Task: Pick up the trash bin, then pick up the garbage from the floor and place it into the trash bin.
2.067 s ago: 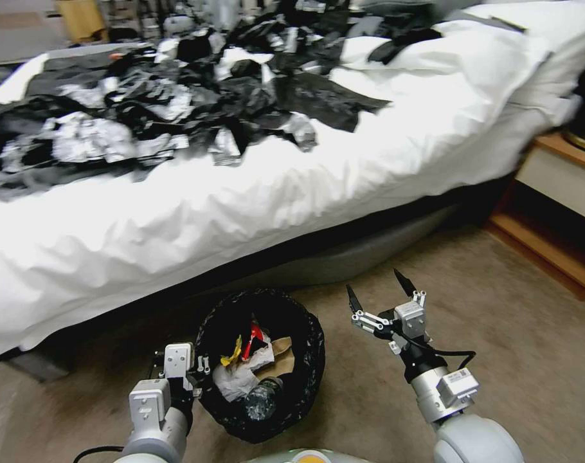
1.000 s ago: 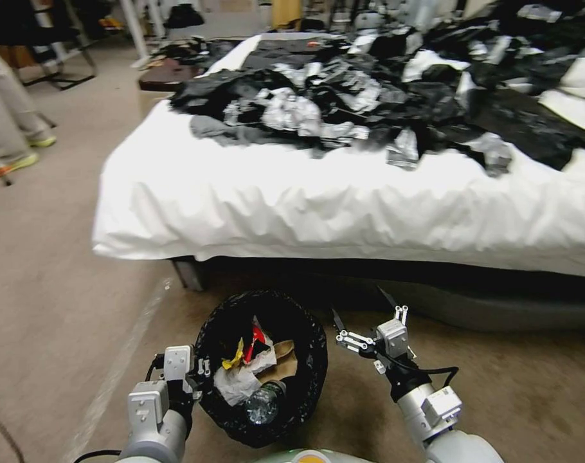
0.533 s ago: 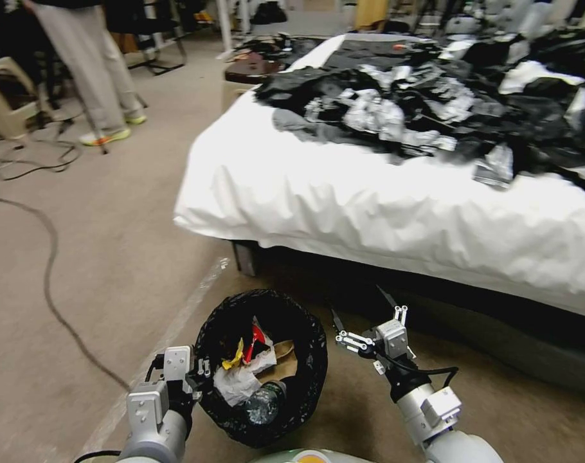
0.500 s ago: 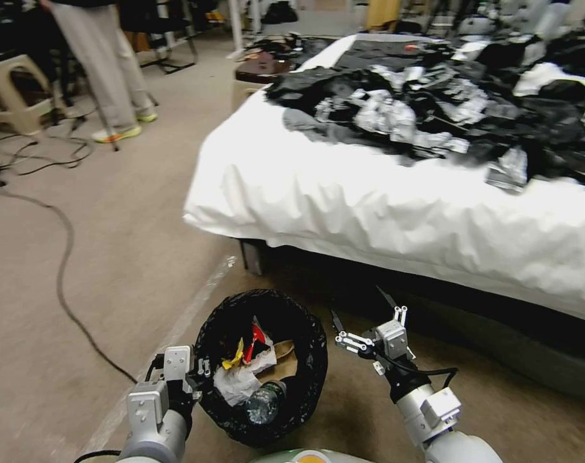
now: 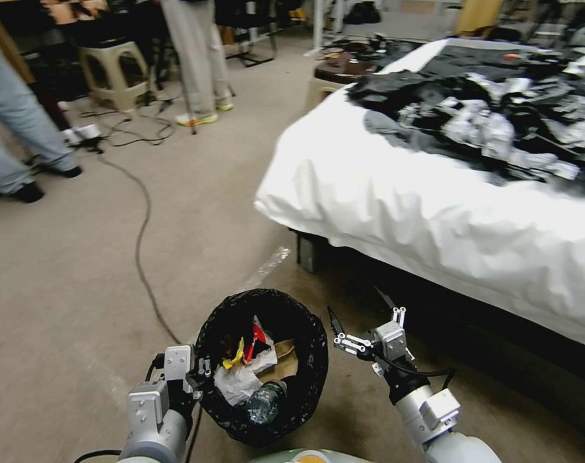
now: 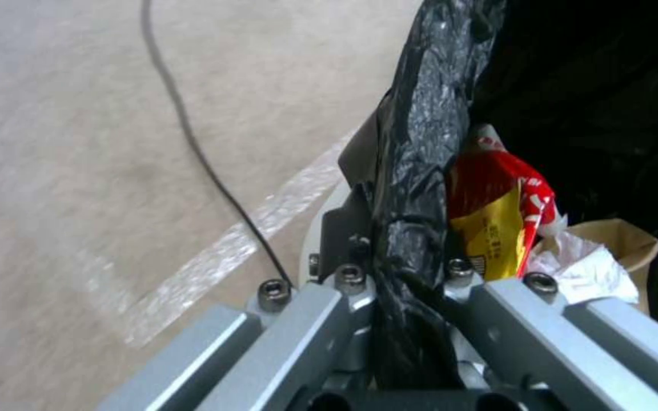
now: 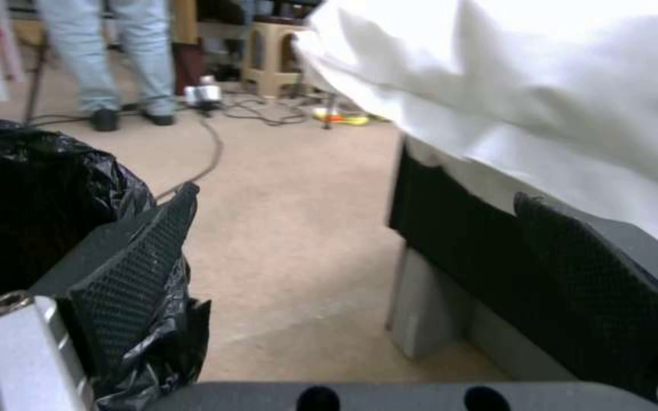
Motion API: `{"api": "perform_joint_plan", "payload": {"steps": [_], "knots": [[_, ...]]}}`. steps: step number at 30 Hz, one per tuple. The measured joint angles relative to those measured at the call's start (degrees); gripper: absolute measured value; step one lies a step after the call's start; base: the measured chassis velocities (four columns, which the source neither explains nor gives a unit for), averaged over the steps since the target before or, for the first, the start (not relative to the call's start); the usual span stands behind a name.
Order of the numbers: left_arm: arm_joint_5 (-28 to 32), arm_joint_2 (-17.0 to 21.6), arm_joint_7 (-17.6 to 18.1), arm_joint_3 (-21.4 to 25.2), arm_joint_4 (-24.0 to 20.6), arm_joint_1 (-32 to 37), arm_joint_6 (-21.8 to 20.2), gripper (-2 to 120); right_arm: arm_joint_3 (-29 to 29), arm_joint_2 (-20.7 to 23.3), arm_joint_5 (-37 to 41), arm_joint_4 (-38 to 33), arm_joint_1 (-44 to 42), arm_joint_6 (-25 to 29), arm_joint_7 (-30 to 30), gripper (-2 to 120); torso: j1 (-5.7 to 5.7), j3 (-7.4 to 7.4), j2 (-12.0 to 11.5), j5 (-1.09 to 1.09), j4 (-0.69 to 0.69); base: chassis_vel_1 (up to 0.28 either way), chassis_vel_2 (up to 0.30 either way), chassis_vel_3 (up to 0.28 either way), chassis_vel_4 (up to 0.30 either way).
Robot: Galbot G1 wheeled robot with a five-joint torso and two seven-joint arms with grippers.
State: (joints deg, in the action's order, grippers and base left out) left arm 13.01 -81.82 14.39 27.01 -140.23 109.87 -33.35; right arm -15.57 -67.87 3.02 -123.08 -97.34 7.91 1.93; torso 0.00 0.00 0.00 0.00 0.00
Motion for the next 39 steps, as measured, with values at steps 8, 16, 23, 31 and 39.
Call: {"api": "perform_joint_plan", "payload": {"steps": [8, 16, 23, 31, 39], "knots": [[0.0, -0.1, 0.0, 0.0, -0.3, 0.0, 0.0, 0, -0.1, 0.1, 0.0, 0.1, 0.1, 0.0, -0.2, 100, 0.0, 0.0, 0.0, 0.0, 0.0, 0.131, 0.12, 0.128, 0.125], [0.1, -0.1, 0.0, 0.1, -0.6, 0.0, 0.0, 0, -0.1, -0.1, 0.0, 0.3, 0.2, 0.0, -0.4, 100, 0.0, 0.0, 0.0, 0.0, 0.0, 0.119, 0.13, 0.129, 0.12], [0.2, -0.1, 0.0, 0.1, -0.9, 0.0, 0.0, 0, -0.3, -0.1, -0.2, 0.2, -0.1, 0.1, -0.5, 100, 0.0, 0.0, 0.0, 0.0, 0.0, 0.134, 0.116, 0.126, 0.134], [0.3, -0.1, 0.0, 0.1, -1.2, 0.0, 0.0, 0, -0.3, -0.5, -0.5, 0.0, -0.7, 0.5, -0.6, 100, 0.0, 0.0, 0.0, 0.01, 0.0, 0.12, 0.126, 0.125, 0.111], [0.3, -0.2, 0.0, 0.1, -1.4, 0.1, 0.0, 0, -0.4, -0.6, -0.7, -0.4, -1.0, 0.6, -0.7, 100, 0.0, 0.0, 0.0, -0.01, 0.0, 0.117, 0.121, 0.117, 0.129]]}}
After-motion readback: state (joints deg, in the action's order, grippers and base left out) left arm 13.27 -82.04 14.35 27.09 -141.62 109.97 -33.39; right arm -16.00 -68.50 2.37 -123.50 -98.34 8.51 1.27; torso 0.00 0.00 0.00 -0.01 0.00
